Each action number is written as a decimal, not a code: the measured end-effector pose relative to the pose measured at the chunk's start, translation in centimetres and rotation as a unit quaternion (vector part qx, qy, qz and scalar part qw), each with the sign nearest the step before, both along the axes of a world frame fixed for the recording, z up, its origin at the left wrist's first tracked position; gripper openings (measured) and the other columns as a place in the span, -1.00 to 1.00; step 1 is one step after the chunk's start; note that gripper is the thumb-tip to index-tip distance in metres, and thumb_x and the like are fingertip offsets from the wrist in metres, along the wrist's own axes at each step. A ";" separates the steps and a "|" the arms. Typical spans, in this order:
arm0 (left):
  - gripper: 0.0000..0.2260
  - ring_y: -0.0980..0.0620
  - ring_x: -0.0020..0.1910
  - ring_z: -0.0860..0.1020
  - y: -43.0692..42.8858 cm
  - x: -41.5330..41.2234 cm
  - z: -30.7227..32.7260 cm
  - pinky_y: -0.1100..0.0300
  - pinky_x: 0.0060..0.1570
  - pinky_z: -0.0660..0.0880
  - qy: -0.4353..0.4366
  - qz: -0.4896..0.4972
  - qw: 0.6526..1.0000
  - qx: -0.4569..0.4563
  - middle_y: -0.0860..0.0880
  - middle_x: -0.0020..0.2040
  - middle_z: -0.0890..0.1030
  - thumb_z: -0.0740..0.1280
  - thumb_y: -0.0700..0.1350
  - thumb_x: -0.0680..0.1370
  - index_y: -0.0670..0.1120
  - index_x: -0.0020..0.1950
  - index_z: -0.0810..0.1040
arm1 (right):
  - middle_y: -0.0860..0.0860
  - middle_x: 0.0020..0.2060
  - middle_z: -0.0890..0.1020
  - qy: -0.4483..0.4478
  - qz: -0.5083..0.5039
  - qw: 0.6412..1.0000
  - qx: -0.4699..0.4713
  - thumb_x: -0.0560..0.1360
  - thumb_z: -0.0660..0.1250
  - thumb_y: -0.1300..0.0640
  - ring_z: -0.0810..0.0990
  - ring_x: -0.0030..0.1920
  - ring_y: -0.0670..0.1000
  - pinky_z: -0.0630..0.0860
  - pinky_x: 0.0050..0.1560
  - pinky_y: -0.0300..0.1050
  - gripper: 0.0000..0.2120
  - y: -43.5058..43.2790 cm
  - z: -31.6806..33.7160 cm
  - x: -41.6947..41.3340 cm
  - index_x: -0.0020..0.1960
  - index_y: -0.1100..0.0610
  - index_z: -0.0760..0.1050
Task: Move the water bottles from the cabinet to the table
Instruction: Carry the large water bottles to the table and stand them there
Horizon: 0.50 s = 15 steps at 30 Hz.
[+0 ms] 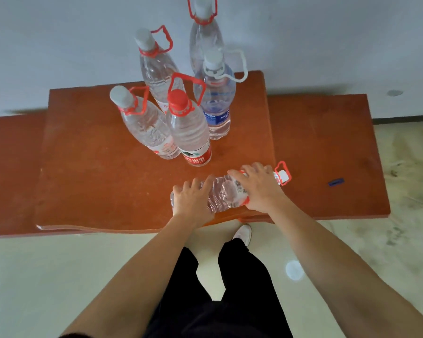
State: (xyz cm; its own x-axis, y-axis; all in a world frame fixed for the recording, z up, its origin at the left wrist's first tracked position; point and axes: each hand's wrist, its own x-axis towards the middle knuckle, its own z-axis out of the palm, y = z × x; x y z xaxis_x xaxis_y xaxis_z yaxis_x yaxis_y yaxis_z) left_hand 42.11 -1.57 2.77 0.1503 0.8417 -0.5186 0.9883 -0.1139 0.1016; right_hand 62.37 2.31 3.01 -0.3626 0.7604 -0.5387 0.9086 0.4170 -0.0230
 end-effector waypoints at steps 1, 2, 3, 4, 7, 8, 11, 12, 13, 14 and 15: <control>-0.12 -0.15 0.29 0.44 -0.7 -0.5 0.6 -0.18 0.27 0.36 0.008 0.004 1.000 0.015 -0.04 0.33 0.45 0.44 0.22 0.37 0.16 0.52 -0.02 | 0.02 0.43 0.39 0.010 0.003 1.000 0.001 0.32 0.59 -0.05 0.37 0.38 0.19 0.39 0.30 0.22 -0.03 -0.5 0.5 -0.5 0.52 -0.21 0.05; -0.14 -0.13 0.30 0.43 -1.5 -1.1 1.1 -0.16 0.27 0.35 0.015 0.005 1.000 0.024 -0.02 0.34 0.45 0.42 0.23 0.38 0.15 0.52 -0.01 | 0.02 0.43 0.39 0.018 0.006 1.000 0.002 0.33 0.59 -0.04 0.37 0.38 0.19 0.39 0.29 0.21 -0.04 -1.2 0.6 -1.0 0.52 -0.21 0.05; -0.16 -0.12 0.29 0.43 -2.3 -1.9 1.5 -0.14 0.26 0.35 0.021 0.014 0.999 0.037 -0.01 0.35 0.45 0.40 0.23 0.39 0.15 0.53 0.00 | 0.02 0.43 0.39 0.033 0.018 0.999 0.009 0.33 0.58 -0.04 0.37 0.38 0.18 0.39 0.28 0.20 -0.04 -1.6 0.9 -1.7 0.53 -0.20 0.06; -0.17 -0.11 0.29 0.44 -3.6 -3.1 2.2 -0.12 0.26 0.35 0.029 0.033 0.998 0.050 0.01 0.34 0.45 0.39 0.23 0.39 0.15 0.53 0.01 | 0.01 0.42 0.39 0.051 0.041 0.998 0.017 0.32 0.58 -0.02 0.37 0.36 0.17 0.40 0.25 0.18 -0.04 -2.0 1.4 -2.8 0.53 -0.19 0.06; -0.17 -0.11 0.21 0.50 -8.1 -6.8 4.7 -0.13 0.21 0.38 0.048 0.138 0.984 0.098 0.03 0.26 0.52 0.43 0.19 0.31 0.17 0.50 0.12 | 0.01 0.35 0.40 0.099 0.139 0.984 0.042 0.29 0.58 0.06 0.39 0.30 0.16 0.40 0.19 0.15 -0.03 -2.2 3.4 -7.6 0.53 -0.16 0.09; -0.16 -0.12 0.17 0.53 -9.1 -7.6 5.4 -0.15 0.19 0.41 0.047 0.171 0.978 0.110 0.02 0.22 0.55 0.47 0.18 0.27 0.17 0.48 0.17 | 0.01 0.31 0.41 0.110 0.160 0.980 0.050 0.27 0.58 0.08 0.40 0.27 0.16 0.40 0.17 0.15 -0.02 -2.2 3.9 -9.0 0.53 -0.15 0.10; -0.10 -0.14 0.14 0.56 -13.7 -12.0 9.3 -0.22 0.19 0.43 0.083 0.270 0.945 0.165 0.00 0.19 0.59 0.55 0.16 0.17 0.14 0.45 0.25 | 0.01 0.22 0.47 0.156 0.257 0.948 0.105 0.17 0.61 0.11 0.44 0.17 0.16 0.42 0.05 0.14 0.01 -3.0 7.1 -16.1 0.48 -0.15 0.17; -0.09 -0.15 0.16 0.56 -15.3 -13.6 11.0 -0.24 0.19 0.42 0.101 0.290 0.934 0.182 -0.02 0.19 0.59 0.57 0.16 0.17 0.12 0.46 0.27 | 0.02 0.20 0.48 0.179 0.279 0.937 0.112 0.15 0.61 0.12 0.45 0.15 0.16 0.42 0.03 0.12 0.00 -3.7 8.6 -18.5 0.47 -0.14 0.20; -0.10 -0.16 0.17 0.56 -17.0 -15.1 12.7 -0.26 0.20 0.42 0.117 0.312 0.921 0.203 -0.03 0.20 0.59 0.57 0.17 0.18 0.09 0.46 0.30 | 0.02 0.18 0.50 0.212 0.304 0.920 0.128 0.13 0.62 0.11 0.47 0.13 0.15 0.41 0.00 0.10 -0.02 -4.4 10.0 -21.0 0.45 -0.13 0.25; -0.11 -0.18 0.18 0.56 -18.5 -16.3 14.2 -0.29 0.21 0.40 0.132 0.327 0.906 0.235 -0.05 0.21 0.59 0.58 0.17 0.19 0.07 0.45 0.32 | 0.02 0.16 0.51 0.238 0.319 0.906 0.145 0.13 0.62 0.08 0.47 0.11 0.14 0.41 -0.01 0.09 -0.05 -5.1 11.6 -23.0 0.44 -0.12 0.30; -0.13 -0.20 0.18 0.55 -20.3 -17.8 15.9 -0.30 0.22 0.39 0.147 0.344 0.890 0.260 -0.07 0.22 0.59 0.59 0.17 0.20 0.06 0.45 0.35 | 0.02 0.16 0.51 0.269 0.341 0.886 0.163 0.15 0.63 0.04 0.47 0.11 0.14 0.41 0.00 0.08 -0.08 -6.2 13.5 -25.2 0.44 -0.11 0.33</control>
State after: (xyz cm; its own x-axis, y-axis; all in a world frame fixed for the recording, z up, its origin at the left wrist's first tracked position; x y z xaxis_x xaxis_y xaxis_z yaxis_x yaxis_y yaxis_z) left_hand 24.31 -21.91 18.71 -0.5710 0.8201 0.0364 0.8177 0.5722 -0.0633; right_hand 37.13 -3.86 16.55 -0.9349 0.3498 0.0604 0.3376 0.9287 -0.1533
